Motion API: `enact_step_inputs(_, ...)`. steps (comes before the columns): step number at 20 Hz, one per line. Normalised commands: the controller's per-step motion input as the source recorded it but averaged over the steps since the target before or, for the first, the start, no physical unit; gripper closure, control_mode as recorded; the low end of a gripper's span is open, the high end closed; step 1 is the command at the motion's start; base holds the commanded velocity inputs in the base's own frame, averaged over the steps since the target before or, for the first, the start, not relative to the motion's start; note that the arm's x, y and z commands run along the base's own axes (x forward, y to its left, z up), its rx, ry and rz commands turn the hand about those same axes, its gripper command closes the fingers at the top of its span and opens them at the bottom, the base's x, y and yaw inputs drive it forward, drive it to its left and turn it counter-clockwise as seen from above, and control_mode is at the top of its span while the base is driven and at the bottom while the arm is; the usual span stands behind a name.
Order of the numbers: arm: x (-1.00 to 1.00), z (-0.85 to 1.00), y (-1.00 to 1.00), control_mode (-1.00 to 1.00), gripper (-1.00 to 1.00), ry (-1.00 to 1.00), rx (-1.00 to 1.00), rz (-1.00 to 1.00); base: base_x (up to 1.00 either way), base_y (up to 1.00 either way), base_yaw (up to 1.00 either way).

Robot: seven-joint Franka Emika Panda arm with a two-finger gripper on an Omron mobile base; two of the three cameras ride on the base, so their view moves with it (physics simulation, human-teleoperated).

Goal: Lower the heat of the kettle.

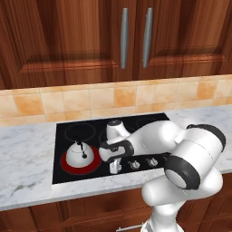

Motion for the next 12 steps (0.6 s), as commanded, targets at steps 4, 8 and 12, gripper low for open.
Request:
enact_step_inputs(4,-0.03,-0.27,0.0,-1.0,-1.0,0.0,0.0,0.06,0.0,0.0,0.0)
enact_step_inputs(8,-0.07,-0.36,0.0,-1.0,1.0,0.0,0.0,0.04,0.0,0.0,0.0)
enact_step_inputs(12,-0.04,-0.26,0.0,-1.0,1.0,-0.01,0.0,0.03,0.0,0.0,0.0)
